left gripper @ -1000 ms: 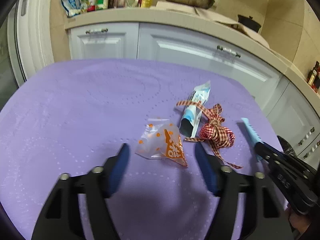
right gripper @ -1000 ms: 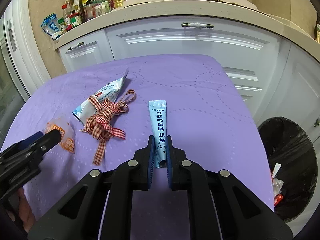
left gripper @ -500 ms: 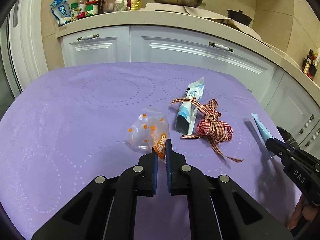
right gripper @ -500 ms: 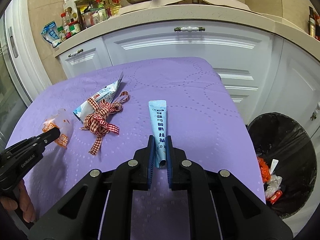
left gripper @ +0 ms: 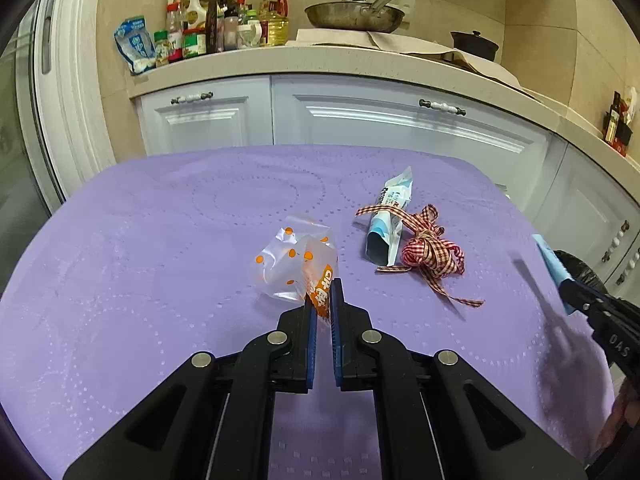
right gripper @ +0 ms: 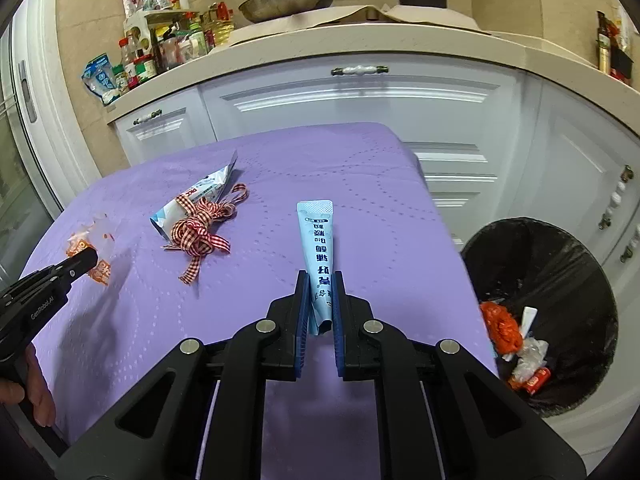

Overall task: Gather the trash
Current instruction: 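Carry blue tube and orange-dotted bag over the black bin and open both tools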

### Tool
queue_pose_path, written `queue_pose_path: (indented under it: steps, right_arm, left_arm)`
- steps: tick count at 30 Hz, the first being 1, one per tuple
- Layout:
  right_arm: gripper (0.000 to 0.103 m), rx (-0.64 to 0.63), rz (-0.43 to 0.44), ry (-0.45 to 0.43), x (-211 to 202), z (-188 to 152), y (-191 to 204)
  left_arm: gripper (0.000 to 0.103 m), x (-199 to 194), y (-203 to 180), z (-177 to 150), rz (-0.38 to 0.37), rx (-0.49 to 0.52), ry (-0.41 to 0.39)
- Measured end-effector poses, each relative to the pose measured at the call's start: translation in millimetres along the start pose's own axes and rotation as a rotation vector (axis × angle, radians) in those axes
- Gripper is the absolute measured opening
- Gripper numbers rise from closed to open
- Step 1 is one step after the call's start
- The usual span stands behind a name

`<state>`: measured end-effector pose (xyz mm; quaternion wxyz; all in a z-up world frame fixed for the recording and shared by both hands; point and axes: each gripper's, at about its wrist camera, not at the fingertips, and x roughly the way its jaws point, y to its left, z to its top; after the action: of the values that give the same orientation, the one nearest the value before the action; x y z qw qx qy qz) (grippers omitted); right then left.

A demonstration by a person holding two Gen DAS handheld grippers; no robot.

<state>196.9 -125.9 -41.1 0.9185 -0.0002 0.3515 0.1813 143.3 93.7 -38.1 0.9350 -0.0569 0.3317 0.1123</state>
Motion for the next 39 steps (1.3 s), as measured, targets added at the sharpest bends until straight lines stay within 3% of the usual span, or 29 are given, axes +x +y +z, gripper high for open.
queue_pose_path:
  steps: [11, 39]
  right_arm:
    - [0.011, 0.037, -0.047, -0.045, -35.2, -11.0, -25.7]
    - [0.011, 0.207, -0.254, -0.135, -100.4, -37.7, -152.5]
  left_arm:
    - [0.007, -21.4, -27.9, -1.2, -0.033, 0.048, -0.038]
    - [0.007, -44.3, -184.7, -6.4, -0.268, 0.255, -0.089]
